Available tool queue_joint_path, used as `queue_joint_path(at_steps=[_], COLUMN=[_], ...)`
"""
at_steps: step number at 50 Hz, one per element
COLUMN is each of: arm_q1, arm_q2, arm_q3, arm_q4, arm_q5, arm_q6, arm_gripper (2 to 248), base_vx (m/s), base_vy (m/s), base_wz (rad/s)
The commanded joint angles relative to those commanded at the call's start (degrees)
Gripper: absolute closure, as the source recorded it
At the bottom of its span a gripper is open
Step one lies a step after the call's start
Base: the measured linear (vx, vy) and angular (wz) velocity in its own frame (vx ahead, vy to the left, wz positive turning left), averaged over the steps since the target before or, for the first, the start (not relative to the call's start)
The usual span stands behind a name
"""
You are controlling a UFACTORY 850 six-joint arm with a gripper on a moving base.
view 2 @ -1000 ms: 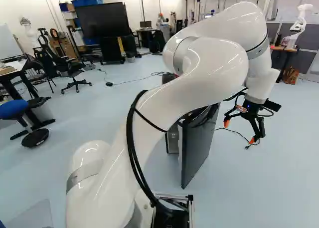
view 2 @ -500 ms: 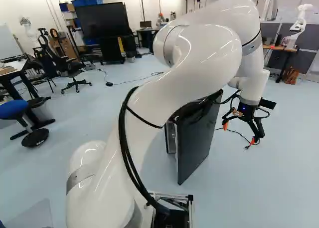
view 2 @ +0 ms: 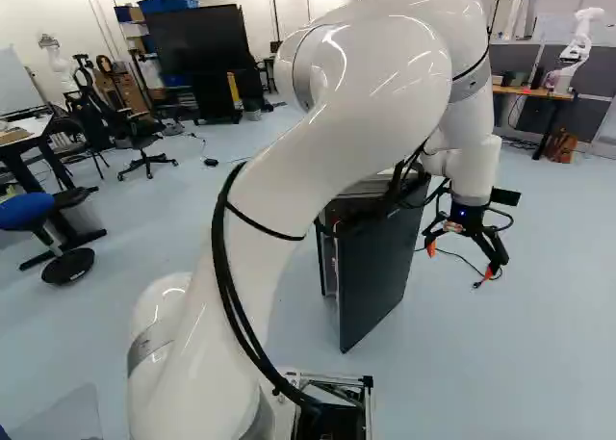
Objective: Grab a drink from the fridge
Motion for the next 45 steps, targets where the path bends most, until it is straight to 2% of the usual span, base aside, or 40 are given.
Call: queue_joint_path(at_steps=[28,45], arm_q1=[0.7,1.1], arm_q2=[5.7,9.3], arm_q3=[9.5,15.1], arm_q4=[-9.8,-13.4], arm_q5=[3.9,12.1], arm_q6=[0.0,0.0], arm_gripper=[3,3], base_vx=[0.000,0.000], base_vy=[0.000,0.000], base_wz=[0.000,0.000])
